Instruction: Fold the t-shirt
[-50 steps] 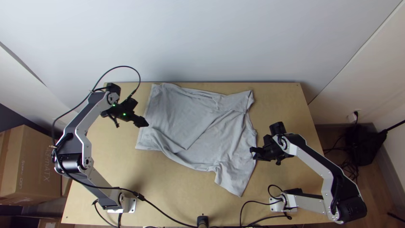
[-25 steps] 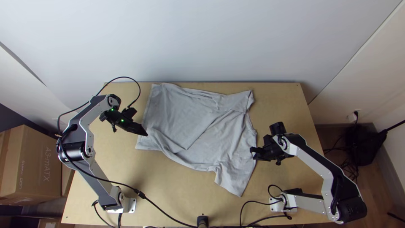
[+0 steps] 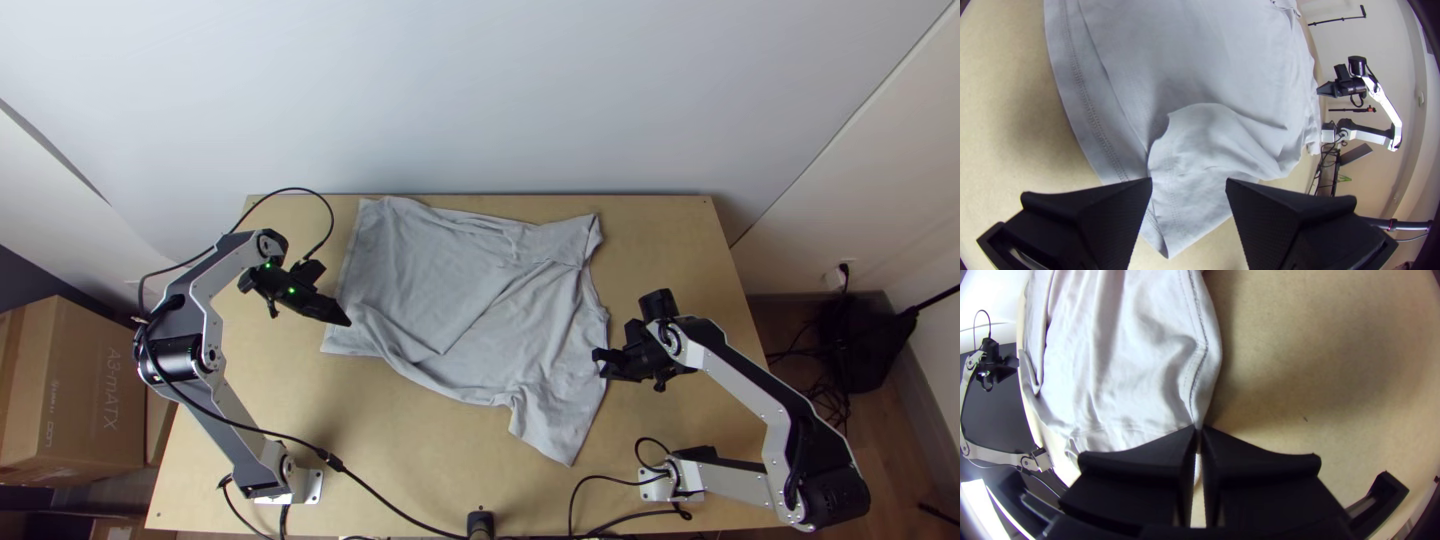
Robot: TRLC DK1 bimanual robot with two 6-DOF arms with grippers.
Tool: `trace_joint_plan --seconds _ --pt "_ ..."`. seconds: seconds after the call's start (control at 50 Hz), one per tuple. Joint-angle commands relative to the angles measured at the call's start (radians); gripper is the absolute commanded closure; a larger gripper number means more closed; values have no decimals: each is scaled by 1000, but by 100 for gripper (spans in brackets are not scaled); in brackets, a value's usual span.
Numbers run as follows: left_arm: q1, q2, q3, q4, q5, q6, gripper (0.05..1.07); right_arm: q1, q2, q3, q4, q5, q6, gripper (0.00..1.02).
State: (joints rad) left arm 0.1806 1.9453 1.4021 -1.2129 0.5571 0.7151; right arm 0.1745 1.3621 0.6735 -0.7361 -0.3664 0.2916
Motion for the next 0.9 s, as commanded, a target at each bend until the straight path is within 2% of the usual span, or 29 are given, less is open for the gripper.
trace_joint_plan --seconds 0.0,0.5,0.68,0.8,0.86,0.88 --pt "-3 23 -40 7 1 20 34 -7 -6 -34 12 17 21 100" --pt "-23 17 -58 24 1 10 35 -7 -14 -37 15 17 21 100" --pt "-33 20 -57 33 1 3 60 -7 -14 -38 15 17 21 100" --pt "-44 20 -57 35 6 3 92 -7 -14 -38 15 17 21 100" --pt "-47 21 -57 38 10 3 104 -7 -14 -38 15 17 21 100" --pt "-49 21 -57 39 10 3 105 -7 -14 -38 15 17 21 100"
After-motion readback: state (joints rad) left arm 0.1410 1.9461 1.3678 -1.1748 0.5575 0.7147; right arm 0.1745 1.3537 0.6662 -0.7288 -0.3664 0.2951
